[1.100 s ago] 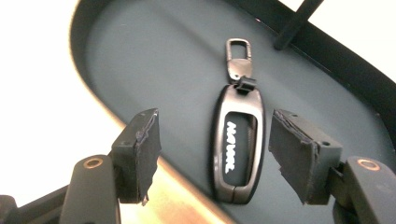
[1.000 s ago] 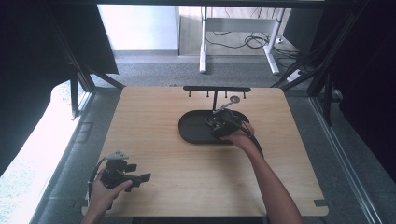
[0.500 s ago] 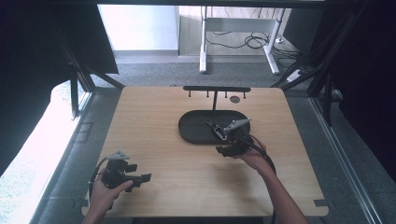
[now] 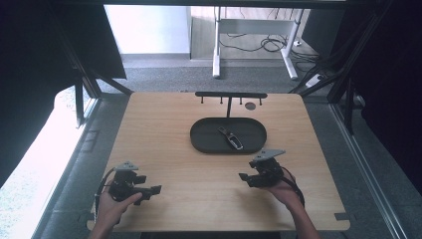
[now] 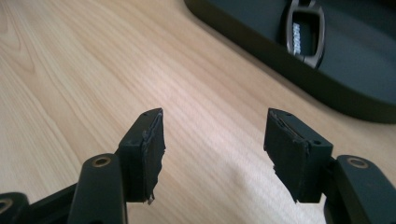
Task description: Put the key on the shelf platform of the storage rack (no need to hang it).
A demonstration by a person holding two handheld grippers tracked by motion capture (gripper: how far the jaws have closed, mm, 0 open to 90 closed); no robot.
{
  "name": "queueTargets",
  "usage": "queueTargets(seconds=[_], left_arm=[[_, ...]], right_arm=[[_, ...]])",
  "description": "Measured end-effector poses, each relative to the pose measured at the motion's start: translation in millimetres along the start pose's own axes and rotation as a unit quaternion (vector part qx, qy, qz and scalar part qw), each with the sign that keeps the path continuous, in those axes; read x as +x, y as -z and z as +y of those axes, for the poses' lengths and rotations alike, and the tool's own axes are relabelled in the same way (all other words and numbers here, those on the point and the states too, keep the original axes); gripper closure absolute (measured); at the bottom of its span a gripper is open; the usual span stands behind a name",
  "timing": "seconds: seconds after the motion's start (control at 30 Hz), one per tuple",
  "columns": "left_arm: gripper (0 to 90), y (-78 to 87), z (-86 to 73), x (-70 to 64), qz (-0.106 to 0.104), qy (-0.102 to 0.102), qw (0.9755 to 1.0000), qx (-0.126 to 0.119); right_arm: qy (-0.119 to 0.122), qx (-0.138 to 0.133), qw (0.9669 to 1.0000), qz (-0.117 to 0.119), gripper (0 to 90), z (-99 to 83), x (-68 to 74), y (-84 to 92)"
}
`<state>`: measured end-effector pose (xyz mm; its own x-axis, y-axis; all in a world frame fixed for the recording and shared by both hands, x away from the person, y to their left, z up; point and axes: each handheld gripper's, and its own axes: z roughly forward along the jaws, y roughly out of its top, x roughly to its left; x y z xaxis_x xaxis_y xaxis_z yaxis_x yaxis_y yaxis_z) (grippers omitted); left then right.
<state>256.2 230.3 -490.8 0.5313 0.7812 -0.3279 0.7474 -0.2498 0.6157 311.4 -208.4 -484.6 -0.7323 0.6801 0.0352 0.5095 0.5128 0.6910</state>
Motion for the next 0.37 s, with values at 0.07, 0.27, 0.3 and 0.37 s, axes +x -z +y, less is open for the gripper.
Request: queueTargets(seconds=[0.07, 0.27, 0.3, 0.37], left_arm=[[20.1, -0.5, 0.0, -0.2, 0.000, -0.001, 1.0000, 0.000], [20.1, -2.6, 0.2, -1.3, -0.002, -0.003, 1.0000, 0.004], [20.1, -2.5, 0.3, -1.4, -0.003, -0.004, 1.0000, 0.004], [20.1, -1.7, 0.8, -0.9, -0.003, -0.004, 1.0000, 0.002]], right_arm=[[-0.003, -0.001, 1.0000, 0.000, 38.4, -1.3, -0.4, -0.4], [0.001, -0.003, 1.0000, 0.000, 37.1, 0.1, 1.3, -1.6], [0.001, -0.005, 1.0000, -0.001, 36.8, 0.9, 1.5, -1.0], [-0.003, -0.008, 1.0000, -0.004, 36.1, 0.2, 0.7, 0.3]])
